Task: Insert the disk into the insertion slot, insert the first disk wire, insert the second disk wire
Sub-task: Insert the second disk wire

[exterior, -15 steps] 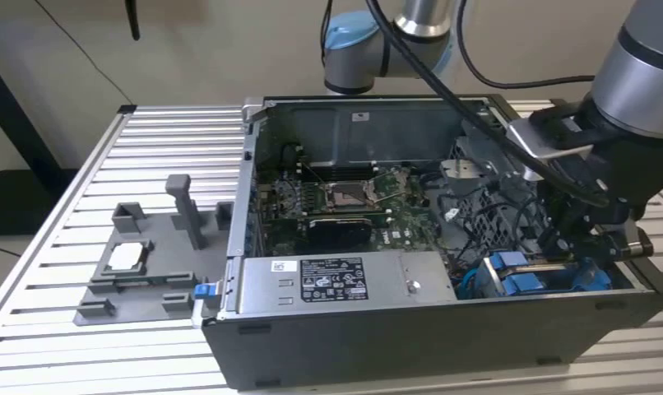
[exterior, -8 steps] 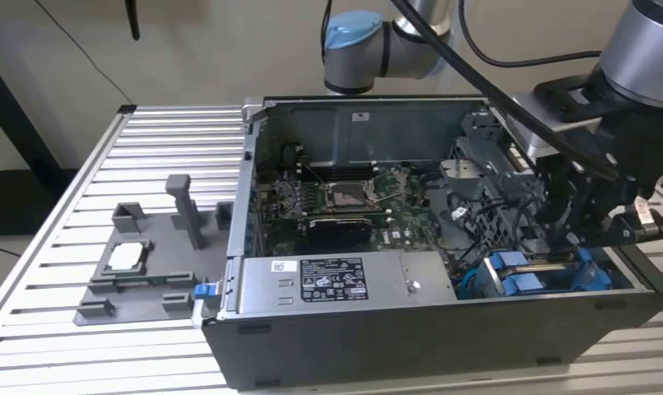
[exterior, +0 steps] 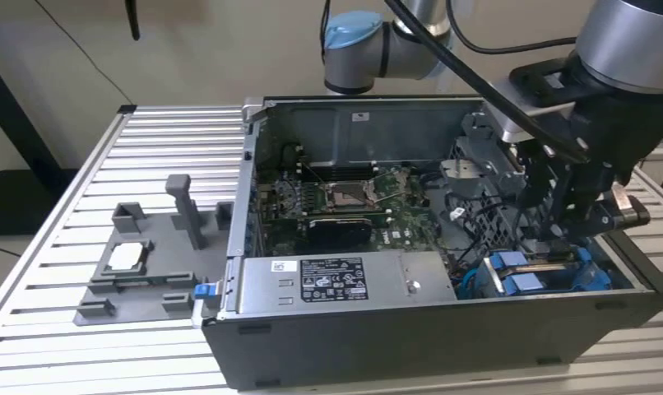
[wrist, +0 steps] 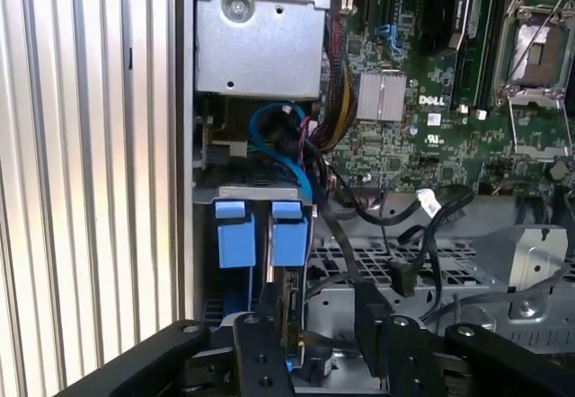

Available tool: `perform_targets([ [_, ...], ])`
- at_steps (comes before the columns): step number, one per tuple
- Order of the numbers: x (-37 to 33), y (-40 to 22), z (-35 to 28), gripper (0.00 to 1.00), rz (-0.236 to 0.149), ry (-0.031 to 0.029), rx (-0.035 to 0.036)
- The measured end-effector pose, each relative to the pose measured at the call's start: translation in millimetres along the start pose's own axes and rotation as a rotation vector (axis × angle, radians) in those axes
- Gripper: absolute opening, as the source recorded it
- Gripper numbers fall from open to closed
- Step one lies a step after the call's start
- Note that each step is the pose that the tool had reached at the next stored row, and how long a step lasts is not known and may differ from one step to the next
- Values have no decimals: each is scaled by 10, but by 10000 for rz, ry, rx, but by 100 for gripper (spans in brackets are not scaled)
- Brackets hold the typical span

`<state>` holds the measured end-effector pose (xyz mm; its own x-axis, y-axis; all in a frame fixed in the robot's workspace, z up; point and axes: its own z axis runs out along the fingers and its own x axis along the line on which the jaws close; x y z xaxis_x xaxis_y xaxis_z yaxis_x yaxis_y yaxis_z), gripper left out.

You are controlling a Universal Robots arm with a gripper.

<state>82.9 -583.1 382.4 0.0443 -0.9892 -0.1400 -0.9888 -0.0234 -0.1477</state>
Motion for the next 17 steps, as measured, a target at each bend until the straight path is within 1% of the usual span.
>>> perform_targets([
  [1, -13, 9, -9, 47, 7, -43, 1],
  [4, -55, 34, -10, 47, 20, -136, 6],
  [7, -96, 56, -11, 47, 44, -303, 14],
  [10, -139, 75, -10, 47, 66, -450, 20],
  [11, -159, 79, -8, 47, 68, -467, 22],
  [12, -186, 85, -4, 47, 68, -471, 21],
  [17, -319, 107, 34, 47, 69, -471, 19],
])
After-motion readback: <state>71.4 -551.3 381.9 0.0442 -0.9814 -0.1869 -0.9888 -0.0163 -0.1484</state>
